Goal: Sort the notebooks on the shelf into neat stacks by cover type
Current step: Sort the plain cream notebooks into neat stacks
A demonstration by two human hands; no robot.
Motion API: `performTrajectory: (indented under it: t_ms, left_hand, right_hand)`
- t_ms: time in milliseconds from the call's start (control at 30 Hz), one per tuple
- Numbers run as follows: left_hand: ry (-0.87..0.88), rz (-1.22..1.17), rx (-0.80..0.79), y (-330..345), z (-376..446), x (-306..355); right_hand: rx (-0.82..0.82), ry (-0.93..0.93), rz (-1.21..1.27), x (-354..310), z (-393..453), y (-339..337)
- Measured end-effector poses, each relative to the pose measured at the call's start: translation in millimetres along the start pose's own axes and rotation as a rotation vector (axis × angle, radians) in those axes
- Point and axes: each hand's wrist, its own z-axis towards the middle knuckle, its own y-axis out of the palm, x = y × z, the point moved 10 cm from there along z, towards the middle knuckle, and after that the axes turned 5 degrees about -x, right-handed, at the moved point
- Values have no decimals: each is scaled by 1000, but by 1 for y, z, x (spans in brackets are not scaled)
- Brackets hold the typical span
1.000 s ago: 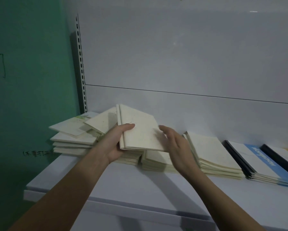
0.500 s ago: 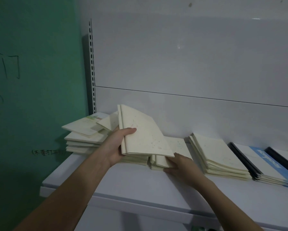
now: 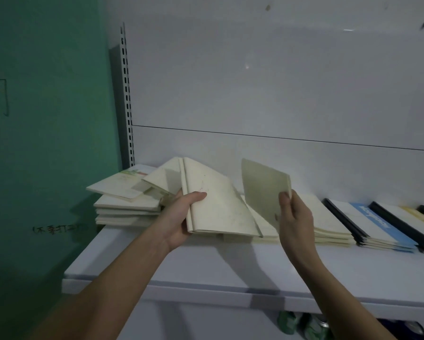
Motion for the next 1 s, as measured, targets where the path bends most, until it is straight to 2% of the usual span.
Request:
performTrajectory:
  t_ms: [67,267,467,533,600,667,733,867,933,1000]
  left_hand:
    - [0,-1,-14,11,1,-4]
    - [31,4,-54,45,10,-15]
    - [34,-76,-111,82,23,-31]
    - [53,-57,-80,92,29,-35]
    - [59,-46,-33,98,37,-41]
    - [43,-60,-2,106,46,-49]
    - [13,-98,16,117,53,-58]
    - [-56,-94,-7,146,70,-77]
    - [-78,-62,-10,158,82,-87]
    - [-84,27,14,167,97,-95]
  right_hand:
    - [-35,-87,-74,-20,-9,5]
    - [-317,-438,-469,-49,-39,39]
    - [-524,-425,-577,-25,-31,30]
    - [-580,-375,-500,-19,-22,19]
    - [-557,-276,-342,-13,-9,-3]
    - [-371,-151,-191,1,16,-42]
    - [-222,16,-160,27,39,-76]
    - [-354,465,71,89,54,-93]
    - [-381,530,189,102,56,-99]
    - [-333,531,182,115,64,-114]
